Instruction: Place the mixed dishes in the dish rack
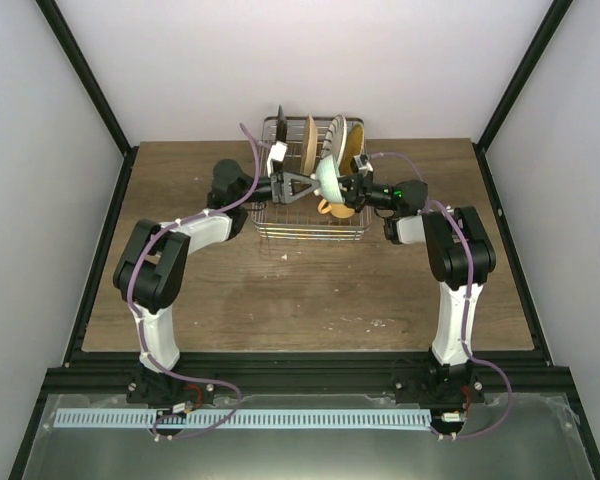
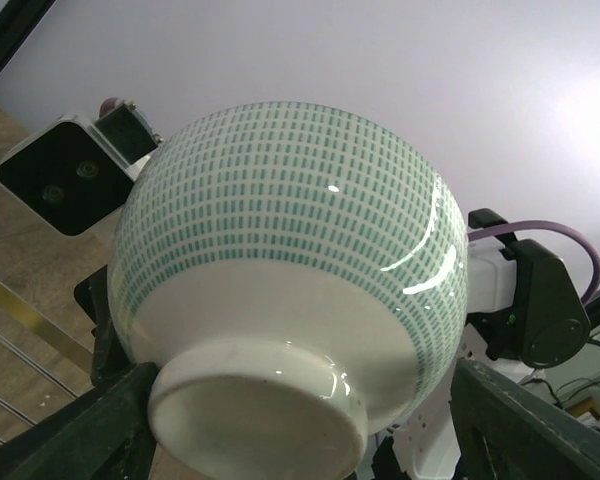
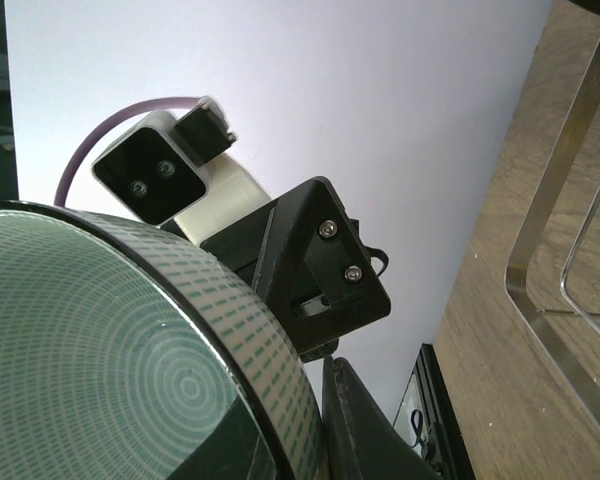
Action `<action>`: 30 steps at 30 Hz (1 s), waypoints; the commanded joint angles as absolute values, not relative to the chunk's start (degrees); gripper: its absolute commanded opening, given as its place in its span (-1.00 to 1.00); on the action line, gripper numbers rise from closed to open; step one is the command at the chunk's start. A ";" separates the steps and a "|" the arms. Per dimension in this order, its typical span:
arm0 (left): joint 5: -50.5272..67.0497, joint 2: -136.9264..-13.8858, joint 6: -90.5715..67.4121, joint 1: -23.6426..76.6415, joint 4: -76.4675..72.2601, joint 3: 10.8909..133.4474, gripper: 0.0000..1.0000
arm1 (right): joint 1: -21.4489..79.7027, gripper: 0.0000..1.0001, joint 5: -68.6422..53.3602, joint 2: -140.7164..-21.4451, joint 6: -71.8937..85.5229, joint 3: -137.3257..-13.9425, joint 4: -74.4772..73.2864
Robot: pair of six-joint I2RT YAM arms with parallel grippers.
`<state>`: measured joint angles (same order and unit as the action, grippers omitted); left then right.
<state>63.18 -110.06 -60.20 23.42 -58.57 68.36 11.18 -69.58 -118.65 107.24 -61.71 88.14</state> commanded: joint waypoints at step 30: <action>66.56 -107.72 -59.82 24.61 -63.47 69.31 -0.27 | 9.25 -0.84 -67.70 -120.30 109.11 -63.30 106.30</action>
<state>62.22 -110.08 -60.01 23.33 -57.65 68.36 11.18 -70.59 -118.54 110.06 -62.22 88.36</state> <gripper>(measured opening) 0.515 0.070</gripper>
